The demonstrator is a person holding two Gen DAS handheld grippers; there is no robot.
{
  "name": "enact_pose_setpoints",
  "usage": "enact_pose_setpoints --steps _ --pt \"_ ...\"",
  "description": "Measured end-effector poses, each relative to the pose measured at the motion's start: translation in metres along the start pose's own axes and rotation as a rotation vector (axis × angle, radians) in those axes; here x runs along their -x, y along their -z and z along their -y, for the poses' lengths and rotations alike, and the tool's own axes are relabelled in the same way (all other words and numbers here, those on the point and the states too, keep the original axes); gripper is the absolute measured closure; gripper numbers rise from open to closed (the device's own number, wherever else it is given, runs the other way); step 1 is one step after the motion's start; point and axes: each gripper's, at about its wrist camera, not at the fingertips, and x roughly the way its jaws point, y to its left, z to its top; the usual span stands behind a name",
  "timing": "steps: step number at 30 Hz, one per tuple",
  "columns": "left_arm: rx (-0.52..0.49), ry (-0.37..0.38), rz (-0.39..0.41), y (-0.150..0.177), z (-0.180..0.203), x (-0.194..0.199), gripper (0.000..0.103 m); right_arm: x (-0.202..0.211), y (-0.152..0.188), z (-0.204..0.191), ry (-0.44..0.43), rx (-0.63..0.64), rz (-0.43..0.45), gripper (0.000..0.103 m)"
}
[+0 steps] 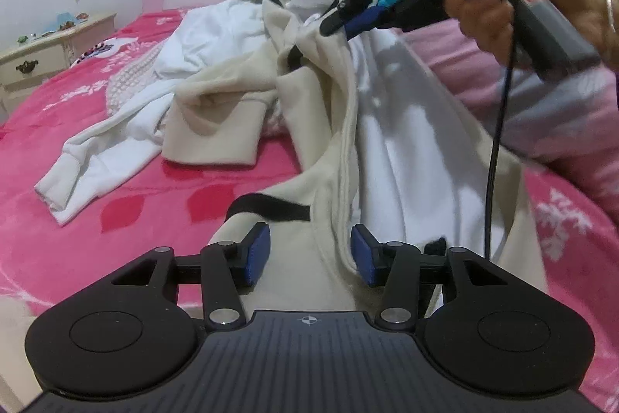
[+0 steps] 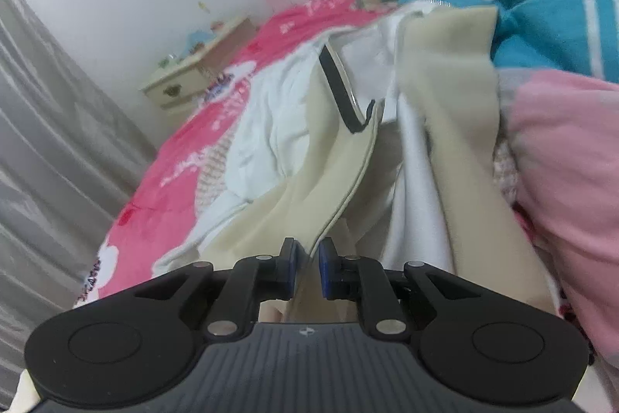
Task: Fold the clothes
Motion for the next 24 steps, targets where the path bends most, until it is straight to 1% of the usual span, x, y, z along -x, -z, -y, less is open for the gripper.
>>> enact_pose_setpoints --steps 1,2,4,6,9,13,14,15,16,17,18,20,22,23,24 --pt "0.006 0.002 -0.002 0.000 -0.002 0.002 0.056 -0.005 -0.002 0.000 0.021 -0.015 -0.012 0.082" --pt "0.016 0.007 -0.004 -0.001 -0.004 0.004 0.056 -0.010 -0.003 0.000 0.042 -0.031 -0.021 0.077" --pt "0.026 0.015 -0.009 -0.001 -0.007 0.006 0.056 -0.019 -0.006 0.001 0.052 -0.053 -0.030 0.073" --pt "0.029 0.018 -0.010 0.000 -0.008 0.008 0.056 -0.027 -0.010 0.001 0.063 -0.072 -0.033 0.060" --pt "0.006 0.017 -0.001 0.003 -0.007 0.008 0.054 -0.042 -0.017 0.004 0.062 -0.108 -0.046 0.060" --pt "-0.026 0.002 0.010 0.001 -0.003 0.008 0.054 -0.057 -0.024 0.016 0.057 -0.229 -0.083 0.059" --pt "-0.033 0.002 0.017 0.001 -0.002 0.009 0.054 -0.056 -0.025 0.018 0.050 -0.266 -0.084 0.056" --pt "-0.039 0.006 0.025 0.000 -0.001 0.011 0.053 -0.053 -0.026 0.017 0.042 -0.279 -0.082 0.048" --pt "-0.047 0.009 0.028 0.001 0.000 0.011 0.053 -0.053 -0.026 0.014 0.054 -0.260 -0.085 0.044" --pt "-0.055 0.011 0.030 0.001 0.001 0.010 0.053 -0.053 -0.026 0.010 0.073 -0.233 -0.088 0.035" --pt "-0.064 0.014 0.032 0.002 0.003 0.010 0.053 -0.053 -0.026 0.006 0.092 -0.206 -0.092 0.033" --pt "-0.080 0.018 0.036 0.003 0.005 0.009 0.053 -0.062 -0.026 0.001 0.145 -0.153 -0.119 0.033" --pt "-0.089 0.016 0.038 0.003 0.008 0.008 0.053 -0.072 -0.024 -0.004 0.170 -0.115 -0.130 0.033" --pt "-0.088 0.017 0.039 0.002 0.009 0.009 0.053 -0.077 -0.023 -0.006 0.181 -0.097 -0.135 0.042" --pt "-0.086 0.017 0.041 0.002 0.009 0.009 0.053 -0.078 -0.022 -0.007 0.173 -0.095 -0.131 0.060"
